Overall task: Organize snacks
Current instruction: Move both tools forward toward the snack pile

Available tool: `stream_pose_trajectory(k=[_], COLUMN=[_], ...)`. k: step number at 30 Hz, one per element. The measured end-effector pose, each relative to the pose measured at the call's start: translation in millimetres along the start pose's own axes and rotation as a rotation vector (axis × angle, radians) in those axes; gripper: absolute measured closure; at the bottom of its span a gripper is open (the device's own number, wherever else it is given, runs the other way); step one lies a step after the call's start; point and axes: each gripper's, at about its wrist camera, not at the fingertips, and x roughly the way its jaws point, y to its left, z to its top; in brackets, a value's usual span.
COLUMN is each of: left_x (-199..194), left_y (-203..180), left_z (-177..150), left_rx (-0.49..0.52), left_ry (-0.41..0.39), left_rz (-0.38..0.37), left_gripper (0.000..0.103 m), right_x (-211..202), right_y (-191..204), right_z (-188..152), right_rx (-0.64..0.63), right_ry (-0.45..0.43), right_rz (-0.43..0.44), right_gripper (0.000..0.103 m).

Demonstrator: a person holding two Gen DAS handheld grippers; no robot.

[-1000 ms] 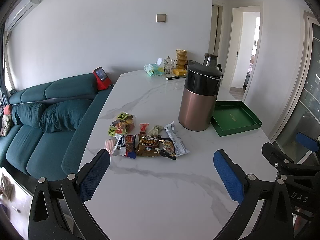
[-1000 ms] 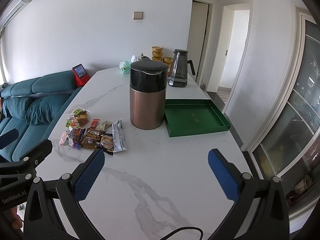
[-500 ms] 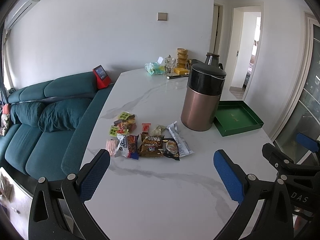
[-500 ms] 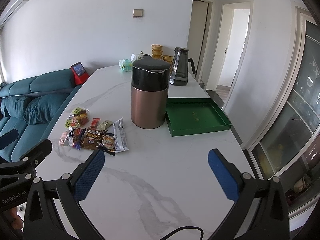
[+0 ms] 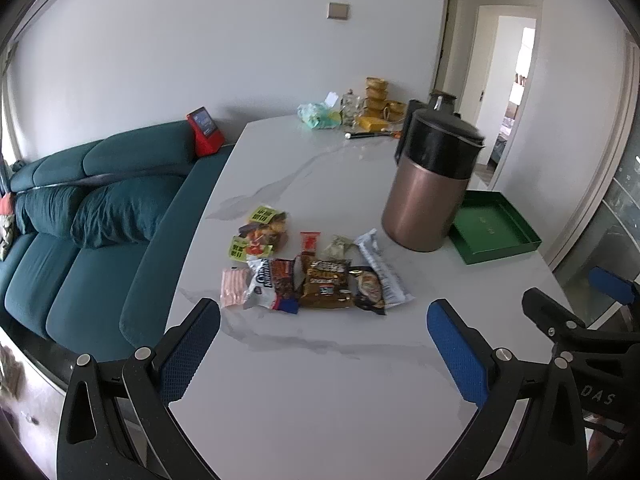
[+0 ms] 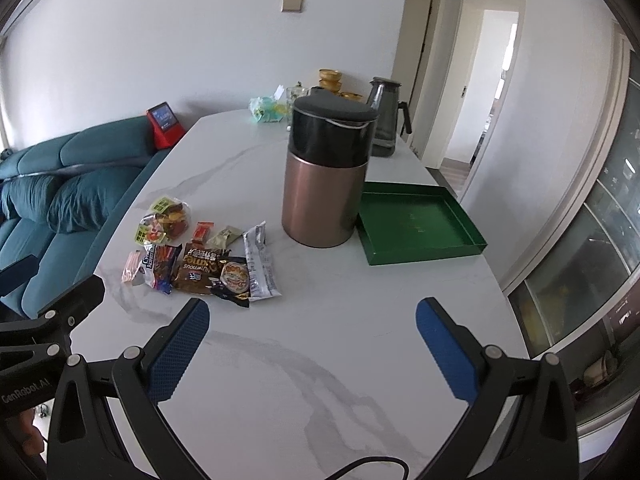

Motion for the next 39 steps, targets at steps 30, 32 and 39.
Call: stream_pose_trajectory(k=[30,32,39], left_x=[169,178,202], left_y=[47,49,62], left_z=[7,6,-1], left_rx=[-0.033,-0.022,-0.039], left_ry=[0.196,0.207,0.258], left_rz=[0.126,0.116,0.089], left_gripper=[0.001,0.001,0.001], right_x=[223,228,248], right_y=[35,34,33], right_z=[28,28,27], right_rx=[-0.055,-0.046,-0.026], right_ry=[0.280,0.282,0.327], right_rz=[0.208,0.204,0.185], right_gripper=[0.000,0.000,0.000])
